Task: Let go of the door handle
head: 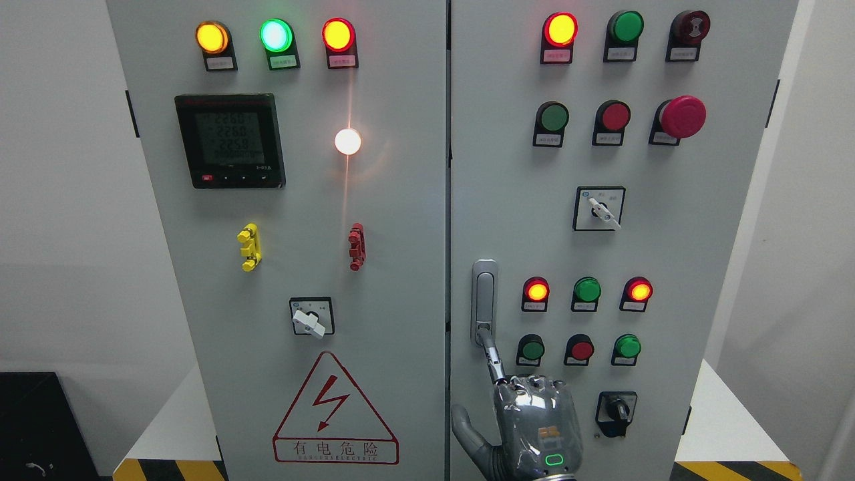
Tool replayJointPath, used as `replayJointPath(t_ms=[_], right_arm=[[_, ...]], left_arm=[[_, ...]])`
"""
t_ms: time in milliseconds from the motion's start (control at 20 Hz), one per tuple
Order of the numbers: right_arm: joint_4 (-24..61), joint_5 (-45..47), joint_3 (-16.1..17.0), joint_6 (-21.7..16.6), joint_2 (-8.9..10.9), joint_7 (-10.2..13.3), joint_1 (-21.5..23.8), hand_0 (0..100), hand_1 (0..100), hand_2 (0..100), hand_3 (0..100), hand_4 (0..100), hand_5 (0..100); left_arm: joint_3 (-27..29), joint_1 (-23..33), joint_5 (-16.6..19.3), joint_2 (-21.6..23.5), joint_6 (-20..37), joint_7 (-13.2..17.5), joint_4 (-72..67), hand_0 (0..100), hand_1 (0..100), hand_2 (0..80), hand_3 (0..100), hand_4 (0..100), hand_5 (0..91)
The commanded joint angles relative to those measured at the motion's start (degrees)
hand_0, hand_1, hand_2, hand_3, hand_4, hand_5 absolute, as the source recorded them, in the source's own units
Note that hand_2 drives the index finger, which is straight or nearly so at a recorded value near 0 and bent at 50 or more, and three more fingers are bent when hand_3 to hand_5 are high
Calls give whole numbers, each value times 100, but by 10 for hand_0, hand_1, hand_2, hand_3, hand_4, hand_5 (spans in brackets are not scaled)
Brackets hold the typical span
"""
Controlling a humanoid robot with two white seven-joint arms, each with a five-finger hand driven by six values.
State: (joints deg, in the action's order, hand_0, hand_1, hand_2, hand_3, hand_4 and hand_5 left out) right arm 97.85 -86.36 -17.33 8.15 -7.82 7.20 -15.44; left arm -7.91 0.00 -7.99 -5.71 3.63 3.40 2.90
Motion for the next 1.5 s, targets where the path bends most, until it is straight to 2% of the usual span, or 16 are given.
replayJointPath(t_ms=[0, 1452], right_arm=[[-20, 6, 11, 3, 0, 1, 24, 399, 278, 19, 1000, 995, 1000], [-11, 6, -7, 3, 0, 10, 85, 400, 276, 19, 1000, 995, 1000]], left_arm=[[0, 105, 0, 0, -3, 2, 0, 120, 556, 0, 0, 0, 0], [0, 105, 0, 0, -3, 2, 0, 120, 556, 0, 0, 0, 0]])
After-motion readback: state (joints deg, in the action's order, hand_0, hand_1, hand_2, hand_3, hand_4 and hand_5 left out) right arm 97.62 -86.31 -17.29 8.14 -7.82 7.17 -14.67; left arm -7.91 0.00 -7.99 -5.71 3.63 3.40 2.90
